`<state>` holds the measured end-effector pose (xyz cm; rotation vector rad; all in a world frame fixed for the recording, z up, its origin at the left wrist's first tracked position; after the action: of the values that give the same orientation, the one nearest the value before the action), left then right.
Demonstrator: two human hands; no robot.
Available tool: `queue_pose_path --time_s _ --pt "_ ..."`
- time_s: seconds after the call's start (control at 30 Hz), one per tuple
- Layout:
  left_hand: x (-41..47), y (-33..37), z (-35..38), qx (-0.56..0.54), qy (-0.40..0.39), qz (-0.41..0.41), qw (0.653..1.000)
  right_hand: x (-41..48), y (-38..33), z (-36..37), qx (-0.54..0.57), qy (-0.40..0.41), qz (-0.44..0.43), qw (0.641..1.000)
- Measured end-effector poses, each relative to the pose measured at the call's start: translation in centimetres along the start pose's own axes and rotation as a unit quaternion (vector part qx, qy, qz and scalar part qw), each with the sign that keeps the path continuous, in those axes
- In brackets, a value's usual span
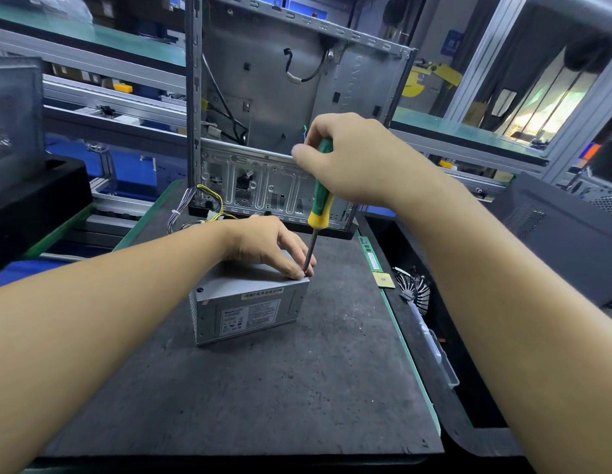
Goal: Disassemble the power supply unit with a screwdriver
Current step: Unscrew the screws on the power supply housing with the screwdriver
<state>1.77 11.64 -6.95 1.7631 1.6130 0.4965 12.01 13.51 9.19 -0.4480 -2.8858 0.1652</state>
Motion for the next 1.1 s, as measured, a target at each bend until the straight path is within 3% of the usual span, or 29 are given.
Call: queue_pose_path --time_s 0.4,0.57,1.1 --pt "-0.9 0.6 -0.8 -0.047 0.098 -0.010 0.994 -2.8 1.9 -2.3 0.021 0.067 0.006 0.997" --pt "0.2 3.3 0.0 -0.099 0.100 0.022 0.990 -4.1 3.5 -3.9 0.012 0.084 0.026 0.996" --pt "13.8 10.7 12.2 -0.056 -0.042 -0.112 0.991 -12.7 16.3 -4.1 -0.041 0.040 0.217 0.974"
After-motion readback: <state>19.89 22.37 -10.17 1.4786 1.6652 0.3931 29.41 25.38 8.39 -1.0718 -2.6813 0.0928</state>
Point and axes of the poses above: each hand's wrist, its own x-axis towards the middle knuckle, its own z-axis out of the palm, y = z × x, the point moved 6 cm from there along x, towards the middle knuckle, and after that the axes turned 12 degrees about -y, right-handed, at the moved point
